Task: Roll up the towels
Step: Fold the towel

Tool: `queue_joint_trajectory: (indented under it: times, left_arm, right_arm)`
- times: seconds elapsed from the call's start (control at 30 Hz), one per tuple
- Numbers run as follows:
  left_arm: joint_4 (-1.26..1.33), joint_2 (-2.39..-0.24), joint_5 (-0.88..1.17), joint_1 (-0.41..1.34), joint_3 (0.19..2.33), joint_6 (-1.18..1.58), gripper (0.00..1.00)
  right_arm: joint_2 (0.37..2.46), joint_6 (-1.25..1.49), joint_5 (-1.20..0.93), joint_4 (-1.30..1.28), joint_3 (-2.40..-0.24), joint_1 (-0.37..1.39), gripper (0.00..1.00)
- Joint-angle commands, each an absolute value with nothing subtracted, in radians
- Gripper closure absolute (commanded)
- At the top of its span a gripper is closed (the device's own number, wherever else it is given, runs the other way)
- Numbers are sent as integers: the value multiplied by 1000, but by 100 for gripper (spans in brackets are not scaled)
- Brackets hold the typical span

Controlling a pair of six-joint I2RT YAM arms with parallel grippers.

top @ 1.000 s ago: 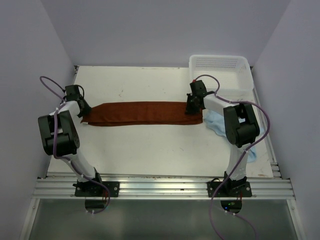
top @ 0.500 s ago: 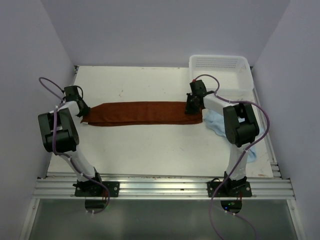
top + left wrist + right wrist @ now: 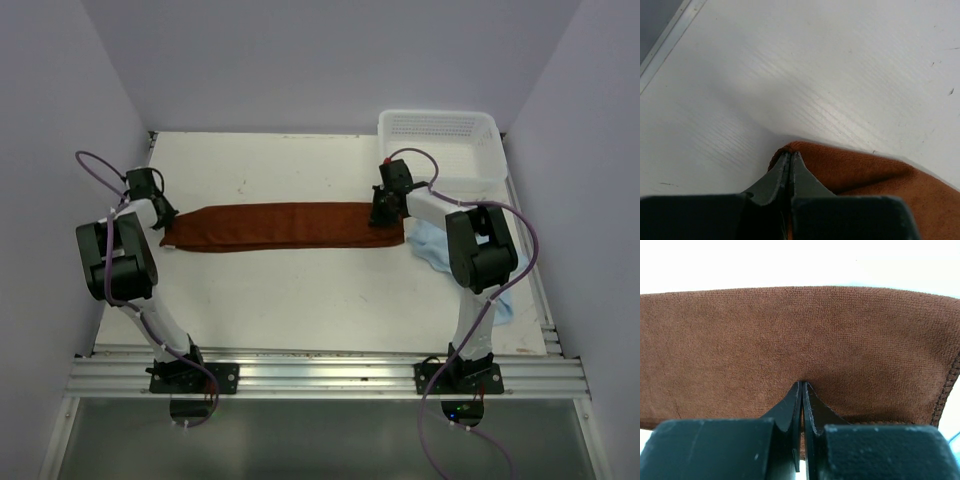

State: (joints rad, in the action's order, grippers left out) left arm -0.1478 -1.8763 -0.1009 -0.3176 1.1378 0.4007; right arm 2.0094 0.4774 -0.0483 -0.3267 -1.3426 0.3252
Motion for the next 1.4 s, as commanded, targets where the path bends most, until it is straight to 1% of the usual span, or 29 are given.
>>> queue_joint_trajectory:
  times: [0.0, 0.3, 0.6, 0.97, 1.37]
  left_arm:
    - [-126, -1865, -129, -330, 1190, 385, 100]
    - [-204, -1856, -84, -356, 1264, 425, 100]
    - [-239, -1870, 44, -411, 1319, 475, 100]
    - [-276, -1925, 172, -428, 1397, 486, 95]
    - [-394, -2023, 291, -445, 1538, 457, 93]
  right_arm:
    - [2074, 451, -28, -344, -1330, 322, 97]
    - [2074, 445, -15, -353, -1333, 322, 98]
    - [2085, 440, -8, -357, -1338, 324, 99]
    - [2094, 434, -5, -365, -1345, 322, 99]
    - [2111, 431, -2, -368, -1356, 322, 100]
